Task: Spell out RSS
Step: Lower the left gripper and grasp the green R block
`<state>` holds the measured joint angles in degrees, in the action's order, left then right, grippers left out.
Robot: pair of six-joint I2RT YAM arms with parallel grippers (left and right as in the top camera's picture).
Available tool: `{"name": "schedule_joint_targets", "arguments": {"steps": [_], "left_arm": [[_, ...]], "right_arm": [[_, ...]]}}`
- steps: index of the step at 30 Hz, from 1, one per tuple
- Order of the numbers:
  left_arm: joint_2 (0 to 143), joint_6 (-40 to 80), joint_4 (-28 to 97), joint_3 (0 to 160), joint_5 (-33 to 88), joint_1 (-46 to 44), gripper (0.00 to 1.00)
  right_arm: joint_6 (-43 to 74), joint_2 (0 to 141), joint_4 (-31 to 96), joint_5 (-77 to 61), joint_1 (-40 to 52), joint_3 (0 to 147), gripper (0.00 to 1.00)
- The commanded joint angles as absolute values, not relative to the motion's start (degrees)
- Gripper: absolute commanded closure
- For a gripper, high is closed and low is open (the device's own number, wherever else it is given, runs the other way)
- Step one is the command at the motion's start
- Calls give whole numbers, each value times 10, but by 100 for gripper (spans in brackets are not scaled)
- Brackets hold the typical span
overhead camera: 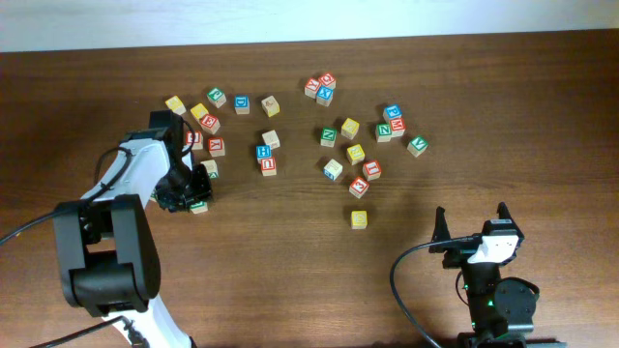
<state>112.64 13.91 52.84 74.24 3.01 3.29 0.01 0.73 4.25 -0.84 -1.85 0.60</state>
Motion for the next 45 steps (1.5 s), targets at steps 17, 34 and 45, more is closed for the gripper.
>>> {"name": "schedule_joint_targets", "arguments": {"steps": [17,34,45], "left_arm": [[1130,136,546,740,26,34,65],[1130,136,612,810,49,34,76],[1130,99,728,901,179,12,77]], "right_arm": [[2,2,46,-4,-23,3,2],[2,2,46,-4,-23,3,2],[2,2,46,-4,-23,3,2]]}}
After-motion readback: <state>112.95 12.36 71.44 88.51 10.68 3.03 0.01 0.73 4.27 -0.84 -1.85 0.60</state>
